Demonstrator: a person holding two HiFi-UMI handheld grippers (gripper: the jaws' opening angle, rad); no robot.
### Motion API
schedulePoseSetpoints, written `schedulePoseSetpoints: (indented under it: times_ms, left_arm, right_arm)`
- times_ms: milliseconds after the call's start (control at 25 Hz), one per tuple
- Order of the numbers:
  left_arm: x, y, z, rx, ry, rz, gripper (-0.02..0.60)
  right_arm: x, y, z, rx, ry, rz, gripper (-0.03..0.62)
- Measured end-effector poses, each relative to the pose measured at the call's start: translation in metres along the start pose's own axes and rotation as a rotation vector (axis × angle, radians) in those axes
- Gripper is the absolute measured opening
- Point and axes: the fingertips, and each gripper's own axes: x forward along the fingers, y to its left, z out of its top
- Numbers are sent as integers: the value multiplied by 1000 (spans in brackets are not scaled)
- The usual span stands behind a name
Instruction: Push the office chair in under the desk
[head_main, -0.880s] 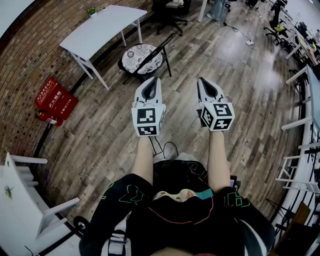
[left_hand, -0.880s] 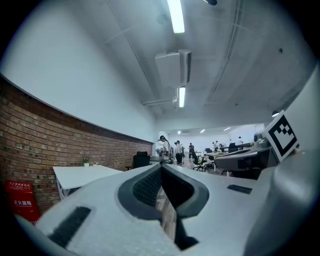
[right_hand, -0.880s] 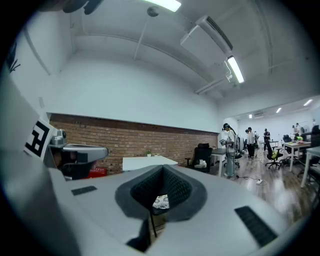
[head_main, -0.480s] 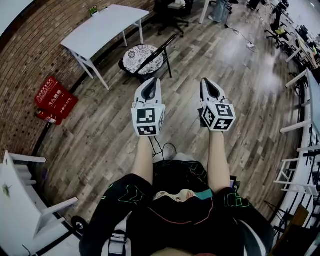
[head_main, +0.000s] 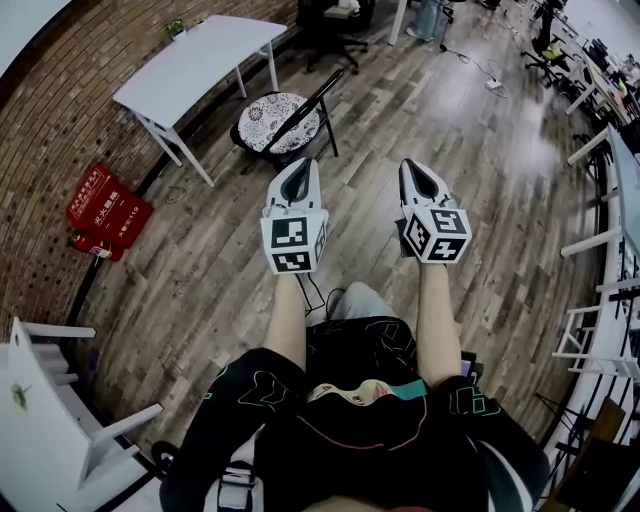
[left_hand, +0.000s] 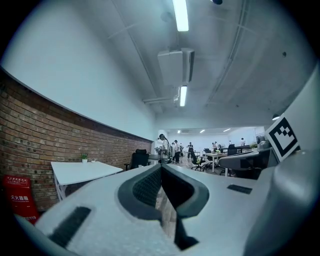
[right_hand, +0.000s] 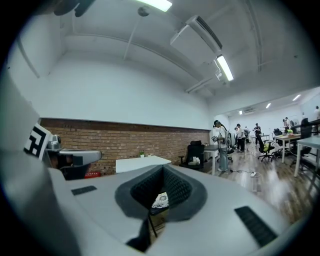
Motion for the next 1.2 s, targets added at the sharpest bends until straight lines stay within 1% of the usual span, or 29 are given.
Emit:
schedulePoseSetpoints:
  times_ms: [120,360,480,640,800,920,1000,1160,1200]
  left_arm:
    - [11,-2,2,1,-3,-12,8]
    - [38,-13,-2,15,3,-34,8]
    - [57,-4,-8,14,15,-22,8]
    - [96,11,-12,18,20,8,8]
    - [143,23,-12,12,24,33,8]
    - [185,26,-18,6,50,27,8]
    - [218,24,-21,4,61,20,8]
    - [287,19,-19,-58,46,13,8]
    - [304,15,-18,-61,45,6,8]
  right_arm:
    - [3,-7,2,-5,-2,-4,5]
    - [10,-38,-1,24,-7,-32,5]
    - [32,-47,-4,37,-10,-17,5]
    - [76,-61,-5,41,-7,24,5]
    - [120,-85,0,44,-5,50,5]
    - [154,-111,1,51,16,49,5]
    - [175,-135,5,50,25,45,5]
    - [210,-190,17,55,11,40,5]
    - [218,-206,19,63,6,35,5]
